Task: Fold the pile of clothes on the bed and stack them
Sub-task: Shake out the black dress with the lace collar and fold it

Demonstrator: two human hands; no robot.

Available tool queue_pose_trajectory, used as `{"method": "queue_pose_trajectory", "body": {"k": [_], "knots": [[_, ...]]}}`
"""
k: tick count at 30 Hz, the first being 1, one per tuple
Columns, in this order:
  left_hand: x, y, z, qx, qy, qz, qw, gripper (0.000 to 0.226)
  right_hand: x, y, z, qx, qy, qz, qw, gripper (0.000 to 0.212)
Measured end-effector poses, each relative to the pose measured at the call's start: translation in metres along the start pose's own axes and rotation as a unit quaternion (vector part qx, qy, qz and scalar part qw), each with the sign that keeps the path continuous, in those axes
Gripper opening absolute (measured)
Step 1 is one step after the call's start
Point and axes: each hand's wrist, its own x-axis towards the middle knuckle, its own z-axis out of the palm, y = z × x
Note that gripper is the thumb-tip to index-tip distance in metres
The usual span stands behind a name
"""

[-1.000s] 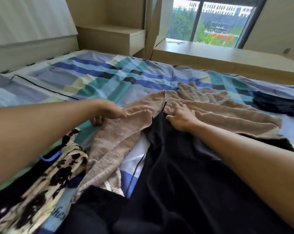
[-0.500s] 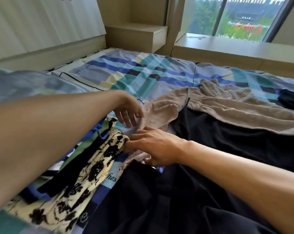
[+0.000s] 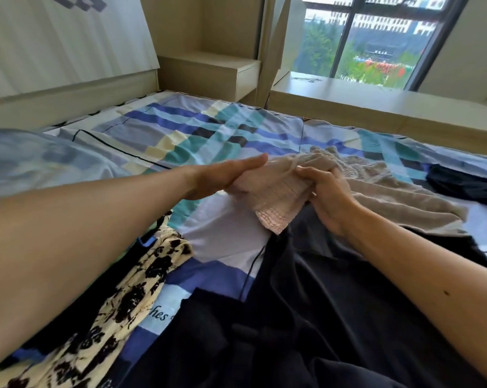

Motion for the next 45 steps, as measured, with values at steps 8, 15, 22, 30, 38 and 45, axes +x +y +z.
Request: {"method": "queue_pose_trajectory", "body": {"k": [8, 15, 22, 30, 38, 45], "knots": [[0.028, 0.009, 0.03, 0.211, 0.048, 0.075, 0.973, 0.013, 0.014, -0.019, -0.058, 0.161, -0.077, 0.046, 0.983, 0.054], [0.055, -0.008, 0.03, 0.386, 0.064, 0.017, 0.92, 0.033, 0.025, -0.044, -0.123, 0.107, -0.014, -0.009, 0.994, 0.056], [0.105, 0.011, 0.02, 0.444, 0.159, -0.019, 0.881, 0.016, 0.032, -0.055, -0.228, -0.05, 0.106, -0.02, 0.993, 0.032], [0.202, 0.11, 0.05, 0.506, 0.322, 0.039, 0.799, 0.024, 0.056, -0.075, -0.297, -0.206, 0.207, 0.007, 0.956, 0.055], [0.236, 0.061, 0.146, 0.578, 0.173, 0.07, 0.794, 0.064, 0.07, -0.036, -0.29, -0.613, 0.212, -0.121, 0.751, 0.073], [0.247, 0.013, 0.133, 0.545, 0.098, -0.028, 0.832, 0.103, 0.109, -0.001, -0.297, -0.73, 0.032, -0.028, 0.682, 0.075]]}}
